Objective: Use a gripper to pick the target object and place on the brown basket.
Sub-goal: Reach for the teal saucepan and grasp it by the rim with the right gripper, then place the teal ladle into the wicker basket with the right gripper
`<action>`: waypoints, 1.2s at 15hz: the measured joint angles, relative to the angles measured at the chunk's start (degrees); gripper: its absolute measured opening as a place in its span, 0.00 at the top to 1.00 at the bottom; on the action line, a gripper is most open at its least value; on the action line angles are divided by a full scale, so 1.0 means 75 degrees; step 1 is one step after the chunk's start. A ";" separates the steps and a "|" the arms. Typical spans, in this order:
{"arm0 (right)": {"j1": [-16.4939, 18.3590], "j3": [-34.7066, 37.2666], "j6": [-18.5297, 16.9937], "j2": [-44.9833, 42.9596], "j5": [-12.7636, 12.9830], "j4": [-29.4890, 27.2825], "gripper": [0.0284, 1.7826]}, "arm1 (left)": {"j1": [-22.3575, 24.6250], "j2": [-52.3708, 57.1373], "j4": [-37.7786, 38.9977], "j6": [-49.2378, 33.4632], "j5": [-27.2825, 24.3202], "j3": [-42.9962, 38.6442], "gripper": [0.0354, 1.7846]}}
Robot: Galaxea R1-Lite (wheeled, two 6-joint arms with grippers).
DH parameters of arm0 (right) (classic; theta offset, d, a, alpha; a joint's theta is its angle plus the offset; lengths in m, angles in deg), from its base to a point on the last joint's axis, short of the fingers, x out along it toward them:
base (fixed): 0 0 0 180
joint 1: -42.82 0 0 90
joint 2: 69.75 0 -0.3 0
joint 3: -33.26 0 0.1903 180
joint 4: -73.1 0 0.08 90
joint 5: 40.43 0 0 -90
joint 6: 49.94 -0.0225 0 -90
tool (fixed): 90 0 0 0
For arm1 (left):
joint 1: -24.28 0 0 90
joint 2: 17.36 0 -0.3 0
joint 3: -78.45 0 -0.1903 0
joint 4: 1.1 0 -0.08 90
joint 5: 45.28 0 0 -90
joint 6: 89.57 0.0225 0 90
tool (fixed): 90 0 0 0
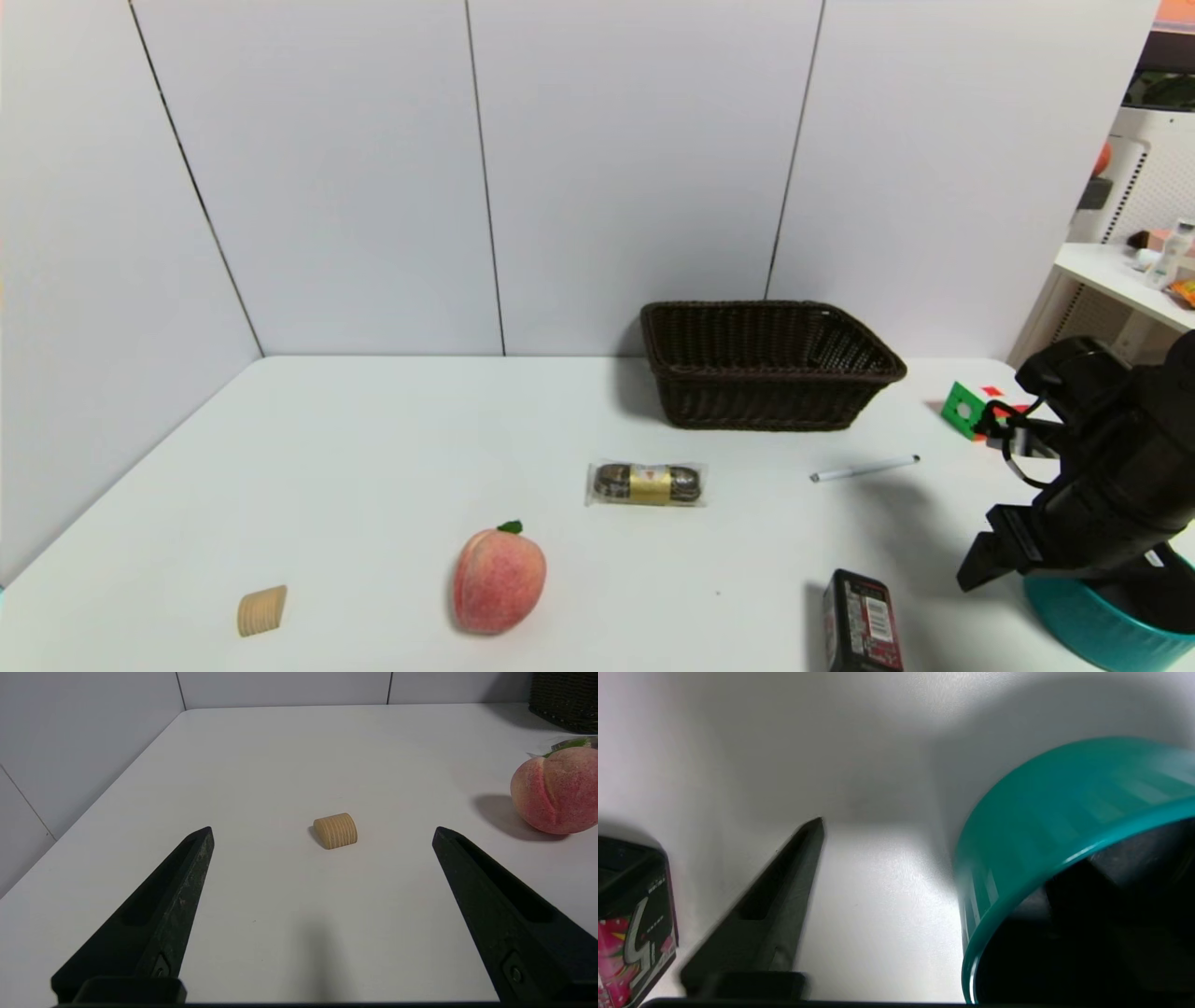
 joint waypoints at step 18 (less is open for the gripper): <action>0.0210 -0.1409 0.0039 -0.0385 0.0835 -0.0005 0.94 | 0.0000 0.0000 0.0003 0.0000 0.0000 0.0000 0.06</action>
